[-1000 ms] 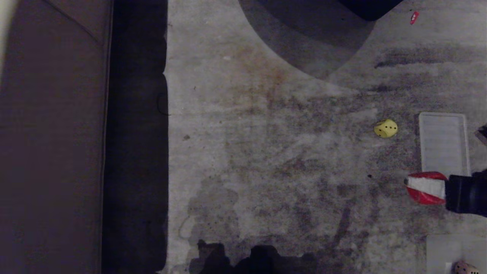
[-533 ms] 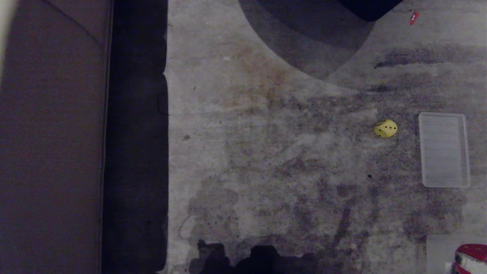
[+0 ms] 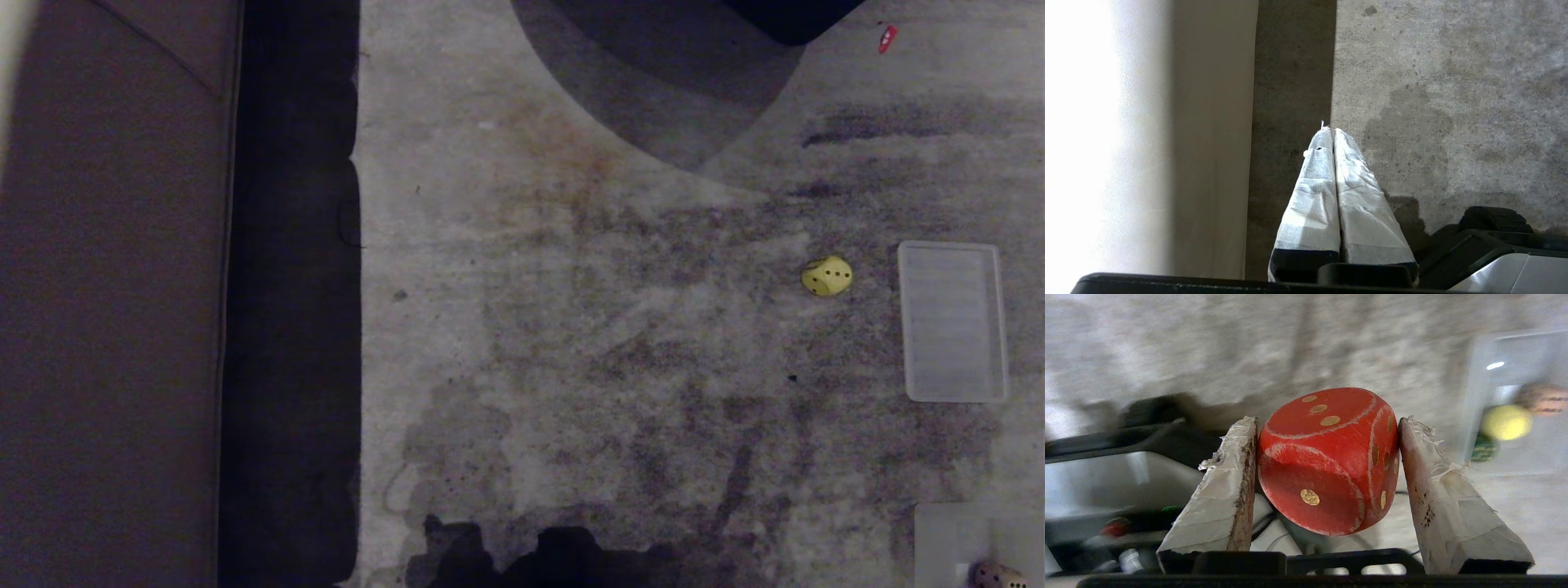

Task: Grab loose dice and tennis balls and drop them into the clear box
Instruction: Pick up toys out of the box

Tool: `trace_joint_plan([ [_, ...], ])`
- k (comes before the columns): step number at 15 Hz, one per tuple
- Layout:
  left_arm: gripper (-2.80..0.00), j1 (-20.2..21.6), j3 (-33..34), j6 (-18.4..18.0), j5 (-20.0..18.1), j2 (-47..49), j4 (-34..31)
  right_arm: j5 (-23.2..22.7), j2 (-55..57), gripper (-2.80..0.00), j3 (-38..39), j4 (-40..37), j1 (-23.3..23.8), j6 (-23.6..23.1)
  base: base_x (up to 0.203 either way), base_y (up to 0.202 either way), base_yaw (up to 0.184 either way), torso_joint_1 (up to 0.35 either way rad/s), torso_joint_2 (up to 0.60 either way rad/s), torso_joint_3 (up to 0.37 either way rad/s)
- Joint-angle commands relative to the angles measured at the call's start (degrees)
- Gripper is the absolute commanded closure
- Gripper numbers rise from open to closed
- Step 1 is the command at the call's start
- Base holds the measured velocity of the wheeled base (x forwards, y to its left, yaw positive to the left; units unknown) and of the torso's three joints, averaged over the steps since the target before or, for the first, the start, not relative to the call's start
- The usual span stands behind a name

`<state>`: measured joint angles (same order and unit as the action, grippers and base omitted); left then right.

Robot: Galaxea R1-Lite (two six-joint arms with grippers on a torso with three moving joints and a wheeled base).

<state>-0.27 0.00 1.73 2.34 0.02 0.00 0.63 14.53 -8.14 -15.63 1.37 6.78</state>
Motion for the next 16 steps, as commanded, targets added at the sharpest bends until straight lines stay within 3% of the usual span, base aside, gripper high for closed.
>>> trace_joint_plan([
  [1,0.00,0.0,0.1,0.0,0.0,0.0,0.0,0.1,-6.8,0.00,1.3,1.0,-1.2,-0.9,0.000,0.000,0.000,0.000,0.00,0.000],
  [4,0.00,0.0,0.1,0.0,0.0,0.1,0.0,0.0,-14.8,0.00,2.1,1.0,-1.8,-3.1,0.000,0.000,0.000,0.000,0.00,0.000],
  [16,0.00,0.0,0.1,0.0,0.0,0.1,0.0,0.0,-14.5,0.00,2.3,0.8,-2.0,-4.0,0.000,0.000,0.000,0.000,0.00,0.000],
])
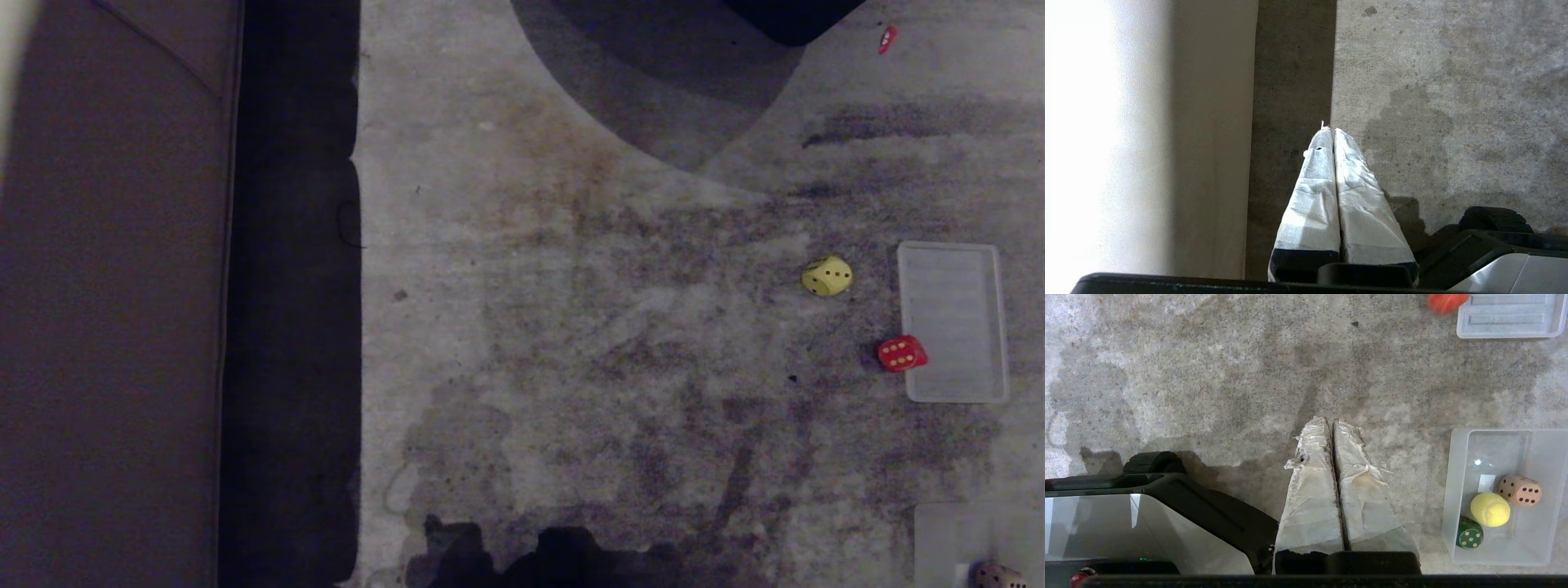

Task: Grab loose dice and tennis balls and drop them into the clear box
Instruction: Pick up toys out of the box

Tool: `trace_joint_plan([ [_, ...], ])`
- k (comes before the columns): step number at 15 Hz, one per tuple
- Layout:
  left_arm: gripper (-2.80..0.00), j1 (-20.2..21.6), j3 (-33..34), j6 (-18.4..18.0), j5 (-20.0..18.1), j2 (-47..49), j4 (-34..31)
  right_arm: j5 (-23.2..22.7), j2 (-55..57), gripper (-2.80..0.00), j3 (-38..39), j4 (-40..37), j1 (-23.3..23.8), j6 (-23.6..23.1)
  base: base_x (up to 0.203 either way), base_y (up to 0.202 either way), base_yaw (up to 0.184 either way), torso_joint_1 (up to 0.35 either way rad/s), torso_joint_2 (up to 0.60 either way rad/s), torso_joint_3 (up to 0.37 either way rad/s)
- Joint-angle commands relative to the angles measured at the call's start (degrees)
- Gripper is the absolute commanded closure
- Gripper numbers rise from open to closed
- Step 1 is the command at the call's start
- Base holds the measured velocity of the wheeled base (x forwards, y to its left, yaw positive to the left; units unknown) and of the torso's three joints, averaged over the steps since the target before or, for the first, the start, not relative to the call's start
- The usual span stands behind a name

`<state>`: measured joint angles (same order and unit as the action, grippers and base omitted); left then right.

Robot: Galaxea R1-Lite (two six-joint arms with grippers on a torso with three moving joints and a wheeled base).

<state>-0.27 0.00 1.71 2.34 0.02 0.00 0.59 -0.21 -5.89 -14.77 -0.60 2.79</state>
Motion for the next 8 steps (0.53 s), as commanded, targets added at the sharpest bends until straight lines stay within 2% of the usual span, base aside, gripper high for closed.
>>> trace_joint_plan([
  [1,0.00,0.0,0.1,0.1,0.0,0.1,0.0,0.0,0.2,0.00,0.0,-0.1,0.0,0.0,0.000,0.000,0.000,0.000,0.00,0.000],
  [8,0.00,0.0,0.1,0.1,0.0,0.0,0.0,0.0,0.2,0.00,0.0,-0.1,0.0,-0.1,0.000,0.000,0.000,0.000,0.00,0.000],
])
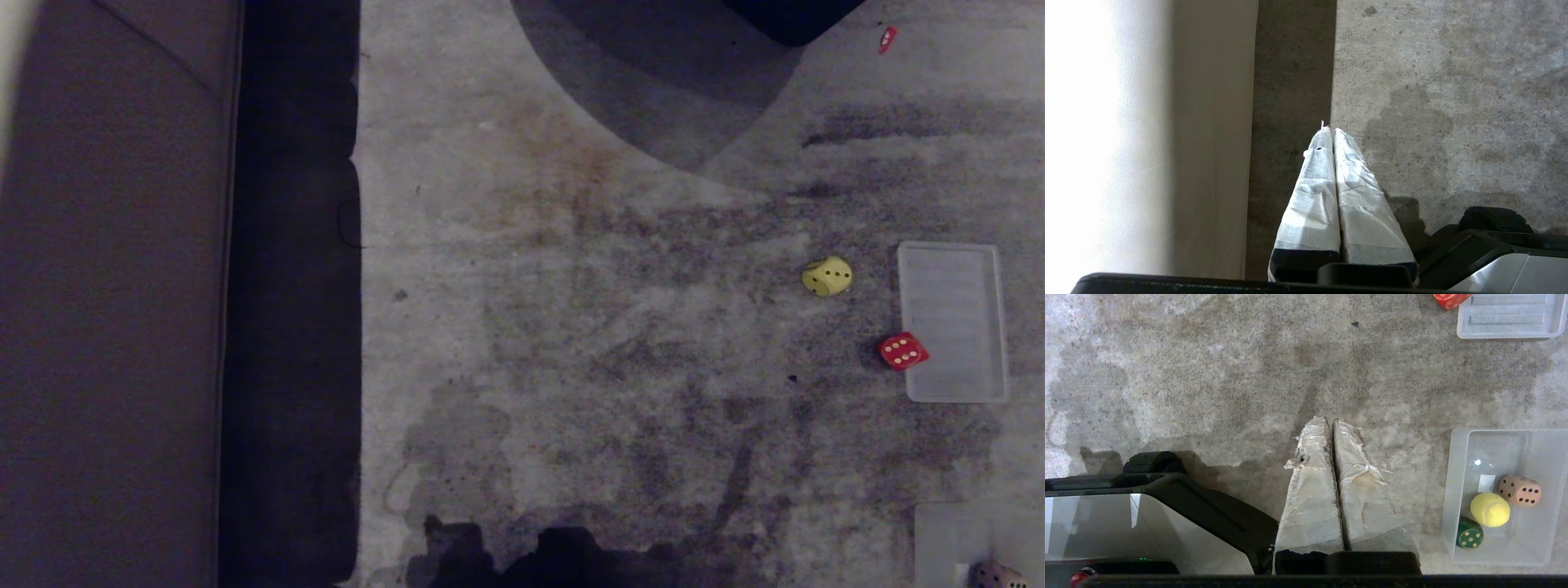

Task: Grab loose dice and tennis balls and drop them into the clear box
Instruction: Pick up toys out of the box

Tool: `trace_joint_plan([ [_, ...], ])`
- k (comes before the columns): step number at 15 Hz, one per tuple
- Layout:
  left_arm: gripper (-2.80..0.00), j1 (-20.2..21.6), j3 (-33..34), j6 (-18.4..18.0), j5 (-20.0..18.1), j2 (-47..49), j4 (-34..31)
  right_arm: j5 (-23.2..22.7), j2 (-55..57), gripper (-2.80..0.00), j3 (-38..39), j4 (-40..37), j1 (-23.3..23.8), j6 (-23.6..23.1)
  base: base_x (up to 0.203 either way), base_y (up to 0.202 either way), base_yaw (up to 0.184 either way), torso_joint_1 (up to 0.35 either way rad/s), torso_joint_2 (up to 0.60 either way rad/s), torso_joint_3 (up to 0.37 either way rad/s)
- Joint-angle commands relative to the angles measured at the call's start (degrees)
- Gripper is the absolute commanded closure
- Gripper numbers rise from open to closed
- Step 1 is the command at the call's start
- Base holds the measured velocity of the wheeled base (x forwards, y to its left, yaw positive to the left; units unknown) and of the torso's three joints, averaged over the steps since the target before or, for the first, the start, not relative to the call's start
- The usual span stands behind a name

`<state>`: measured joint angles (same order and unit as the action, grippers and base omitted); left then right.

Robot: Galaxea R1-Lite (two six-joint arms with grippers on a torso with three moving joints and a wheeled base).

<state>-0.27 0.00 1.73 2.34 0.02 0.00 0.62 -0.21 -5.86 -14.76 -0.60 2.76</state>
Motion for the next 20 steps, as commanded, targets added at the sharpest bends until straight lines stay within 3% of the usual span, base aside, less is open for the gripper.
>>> trace_joint_plan([
  [1,0.00,0.0,0.1,0.0,0.0,0.0,0.0,0.0,0.2,0.00,0.0,-0.1,0.0,0.1,0.000,0.000,0.000,0.000,0.00,0.000],
  [20,0.00,0.0,0.1,0.0,-0.1,0.1,0.0,0.1,2.0,0.00,-0.8,0.0,0.1,1.2,0.000,0.000,0.000,0.000,0.00,0.000],
])
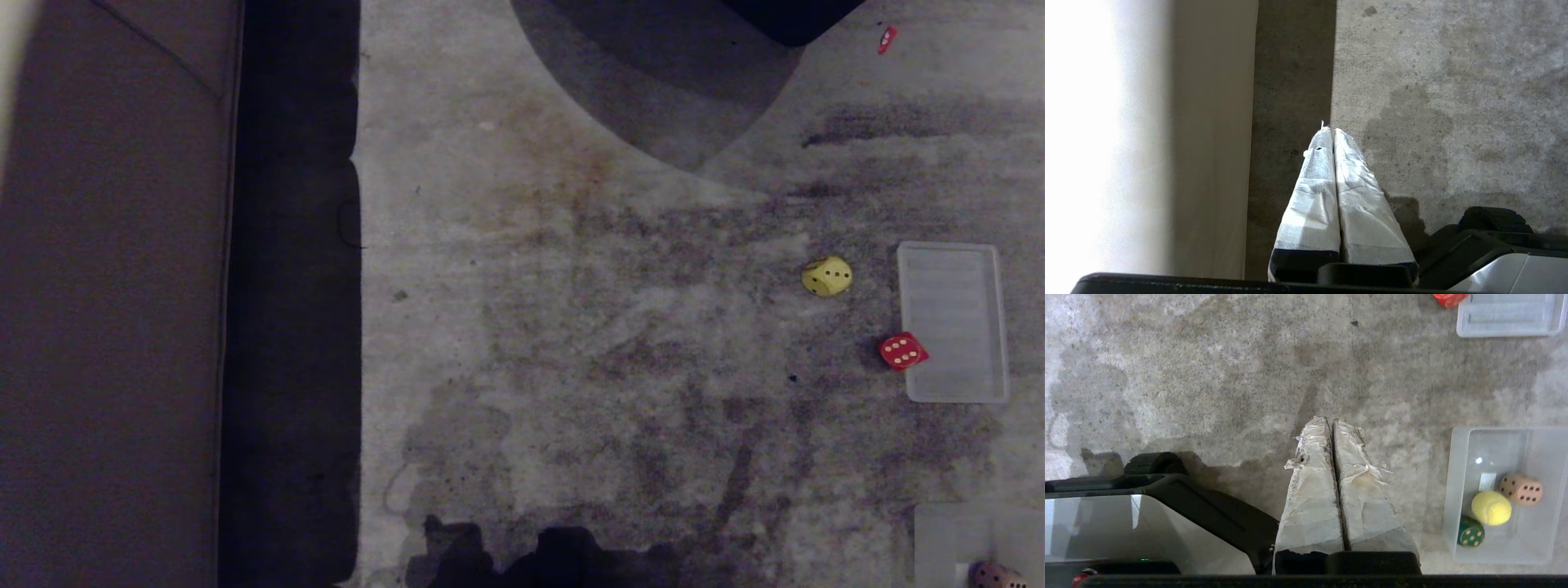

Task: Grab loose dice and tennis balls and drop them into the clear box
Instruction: Pick up toys out of the box

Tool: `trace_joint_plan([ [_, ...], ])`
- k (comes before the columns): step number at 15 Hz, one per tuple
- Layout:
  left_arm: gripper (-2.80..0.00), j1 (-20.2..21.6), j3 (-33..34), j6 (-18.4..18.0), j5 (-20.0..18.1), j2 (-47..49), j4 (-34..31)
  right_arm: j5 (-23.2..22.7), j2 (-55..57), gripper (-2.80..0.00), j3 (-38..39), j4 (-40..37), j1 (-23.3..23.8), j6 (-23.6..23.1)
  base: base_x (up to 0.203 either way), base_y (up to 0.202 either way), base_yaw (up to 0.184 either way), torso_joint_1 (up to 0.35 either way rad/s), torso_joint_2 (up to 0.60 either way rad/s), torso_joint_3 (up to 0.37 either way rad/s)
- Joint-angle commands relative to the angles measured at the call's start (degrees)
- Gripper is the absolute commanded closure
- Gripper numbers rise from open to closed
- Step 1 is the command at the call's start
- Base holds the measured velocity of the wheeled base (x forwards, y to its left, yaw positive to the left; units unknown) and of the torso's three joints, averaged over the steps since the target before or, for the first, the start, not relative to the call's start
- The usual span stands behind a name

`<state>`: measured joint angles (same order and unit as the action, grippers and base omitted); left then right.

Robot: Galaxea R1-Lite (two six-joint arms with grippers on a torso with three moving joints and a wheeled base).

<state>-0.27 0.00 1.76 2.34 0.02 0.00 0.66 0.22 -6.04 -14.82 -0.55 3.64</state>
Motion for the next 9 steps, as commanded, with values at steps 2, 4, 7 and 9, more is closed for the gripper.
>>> trace_joint_plan([
  [2,0.00,0.0,0.1,0.1,0.0,0.1,0.0,0.0,6.6,0.00,-4.7,0.1,0.0,2.3,0.000,0.000,0.000,0.000,0.00,0.000],
  [4,0.00,0.0,0.1,0.3,0.2,0.1,0.0,0.1,12.7,0.00,-9.5,0.1,0.0,3.6,0.000,0.000,0.000,0.000,0.00,0.000],
  [7,0.00,0.0,0.1,0.3,0.1,0.1,0.0,0.4,21.0,0.00,-12.7,0.3,-0.1,4.1,0.000,0.000,0.000,0.000,0.00,0.000],
  [9,0.00,0.0,0.1,0.4,0.2,0.0,0.0,0.8,26.7,0.00,-14.4,0.7,0.3,4.2,0.000,0.000,0.000,0.000,0.00,0.000],
])
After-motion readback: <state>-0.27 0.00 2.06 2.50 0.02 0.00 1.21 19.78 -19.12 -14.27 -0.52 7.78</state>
